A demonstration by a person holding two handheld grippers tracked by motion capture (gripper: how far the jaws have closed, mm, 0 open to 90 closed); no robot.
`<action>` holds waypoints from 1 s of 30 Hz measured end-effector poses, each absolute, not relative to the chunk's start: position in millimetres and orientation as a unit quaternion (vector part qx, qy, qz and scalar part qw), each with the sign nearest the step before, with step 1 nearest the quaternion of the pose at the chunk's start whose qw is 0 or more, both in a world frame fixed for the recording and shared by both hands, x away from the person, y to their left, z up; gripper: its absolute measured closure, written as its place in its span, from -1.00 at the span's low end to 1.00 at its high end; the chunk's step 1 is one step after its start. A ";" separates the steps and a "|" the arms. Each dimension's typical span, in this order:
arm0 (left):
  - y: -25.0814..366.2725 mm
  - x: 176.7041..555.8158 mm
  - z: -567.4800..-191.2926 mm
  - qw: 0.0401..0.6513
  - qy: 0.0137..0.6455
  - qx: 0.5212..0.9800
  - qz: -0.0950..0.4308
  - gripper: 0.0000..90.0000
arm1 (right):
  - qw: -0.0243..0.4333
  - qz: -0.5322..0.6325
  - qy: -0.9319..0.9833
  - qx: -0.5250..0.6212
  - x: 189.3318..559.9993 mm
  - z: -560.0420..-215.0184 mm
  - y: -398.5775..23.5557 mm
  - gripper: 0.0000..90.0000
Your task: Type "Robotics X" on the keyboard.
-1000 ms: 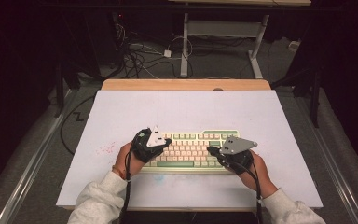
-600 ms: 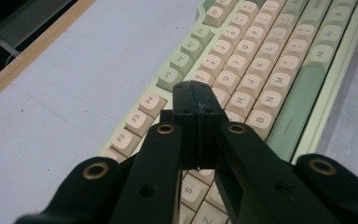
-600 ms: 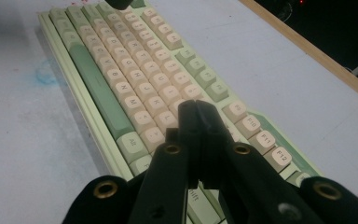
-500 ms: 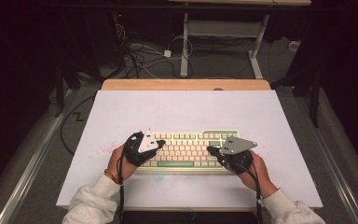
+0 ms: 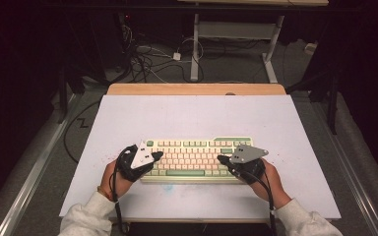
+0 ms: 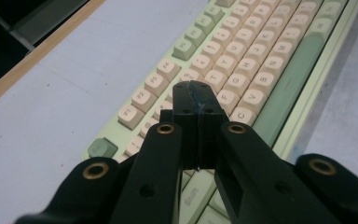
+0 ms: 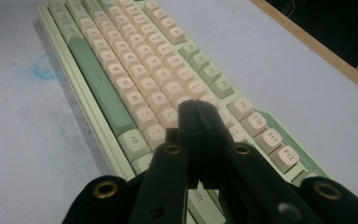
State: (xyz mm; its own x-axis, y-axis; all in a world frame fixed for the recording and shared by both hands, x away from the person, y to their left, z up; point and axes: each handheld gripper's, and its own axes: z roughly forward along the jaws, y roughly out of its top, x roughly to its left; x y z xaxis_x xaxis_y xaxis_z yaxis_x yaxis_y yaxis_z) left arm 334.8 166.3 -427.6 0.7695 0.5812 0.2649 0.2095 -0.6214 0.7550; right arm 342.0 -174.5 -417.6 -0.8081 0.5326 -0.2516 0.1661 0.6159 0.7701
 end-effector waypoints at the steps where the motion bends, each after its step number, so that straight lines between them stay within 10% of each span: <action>1: 167.8 334.1 -427.4 0.370 0.227 0.864 0.255 0.95 | 0.236 0.389 0.868 0.201 342.3 -418.0 -174.0 1.00; 30: 185.3 315.6 -441.4 0.364 0.241 0.864 0.251 0.95 | 0.232 0.389 0.868 0.204 352.4 -420.4 -161.8 1.00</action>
